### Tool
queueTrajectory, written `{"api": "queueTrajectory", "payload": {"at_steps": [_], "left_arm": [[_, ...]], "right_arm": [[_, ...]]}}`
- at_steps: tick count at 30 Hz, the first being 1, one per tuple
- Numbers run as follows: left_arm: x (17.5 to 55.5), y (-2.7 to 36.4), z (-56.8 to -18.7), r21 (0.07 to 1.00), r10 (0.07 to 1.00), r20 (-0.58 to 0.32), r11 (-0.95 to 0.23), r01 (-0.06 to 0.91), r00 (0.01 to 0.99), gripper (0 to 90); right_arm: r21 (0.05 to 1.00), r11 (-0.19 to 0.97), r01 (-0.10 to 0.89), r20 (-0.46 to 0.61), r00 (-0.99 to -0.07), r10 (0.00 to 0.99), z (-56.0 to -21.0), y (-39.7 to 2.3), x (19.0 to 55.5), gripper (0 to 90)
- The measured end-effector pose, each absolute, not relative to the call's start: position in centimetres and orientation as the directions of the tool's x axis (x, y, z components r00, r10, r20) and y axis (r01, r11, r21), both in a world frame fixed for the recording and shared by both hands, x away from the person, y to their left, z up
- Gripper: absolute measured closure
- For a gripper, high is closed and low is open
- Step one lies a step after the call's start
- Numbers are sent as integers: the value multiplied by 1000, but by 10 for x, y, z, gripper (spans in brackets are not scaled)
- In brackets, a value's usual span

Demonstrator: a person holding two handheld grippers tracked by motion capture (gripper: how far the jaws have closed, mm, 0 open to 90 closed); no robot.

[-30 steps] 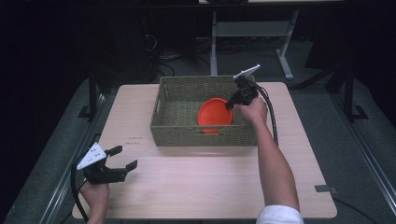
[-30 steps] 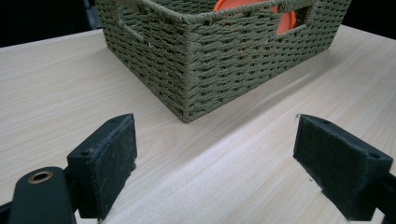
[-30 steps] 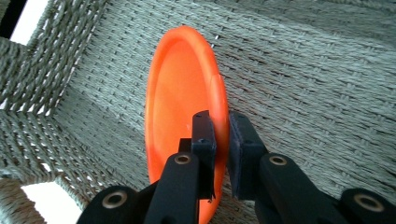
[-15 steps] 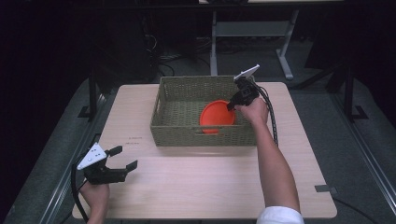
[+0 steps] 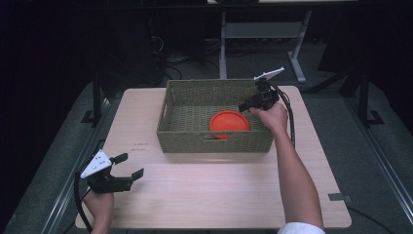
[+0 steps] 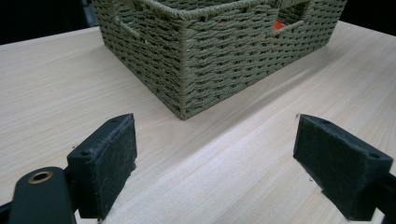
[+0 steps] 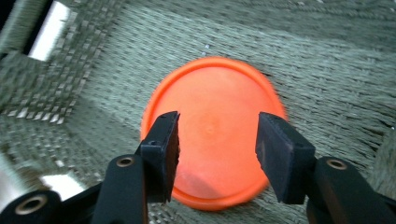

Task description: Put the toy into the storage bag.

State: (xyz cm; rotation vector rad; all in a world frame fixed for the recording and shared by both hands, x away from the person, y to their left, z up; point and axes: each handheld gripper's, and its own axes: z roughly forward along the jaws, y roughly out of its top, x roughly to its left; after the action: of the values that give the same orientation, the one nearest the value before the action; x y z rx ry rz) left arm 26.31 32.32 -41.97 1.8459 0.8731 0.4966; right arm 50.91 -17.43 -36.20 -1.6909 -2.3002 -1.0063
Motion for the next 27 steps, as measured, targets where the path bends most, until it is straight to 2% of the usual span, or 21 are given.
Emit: {"api": "queueTrajectory", "payload": {"at_steps": [5,27], "left_arm": [[263,323,-420,905,752,-44,-249,346,657,126],[263,322,-420,904,750,-38,-256,343,661,126]], "right_arm": [[488,156,859,468,-408,784,-351,-177,503,444],[575,181,798,549,-540,638,-318,-185,476,248]]}}
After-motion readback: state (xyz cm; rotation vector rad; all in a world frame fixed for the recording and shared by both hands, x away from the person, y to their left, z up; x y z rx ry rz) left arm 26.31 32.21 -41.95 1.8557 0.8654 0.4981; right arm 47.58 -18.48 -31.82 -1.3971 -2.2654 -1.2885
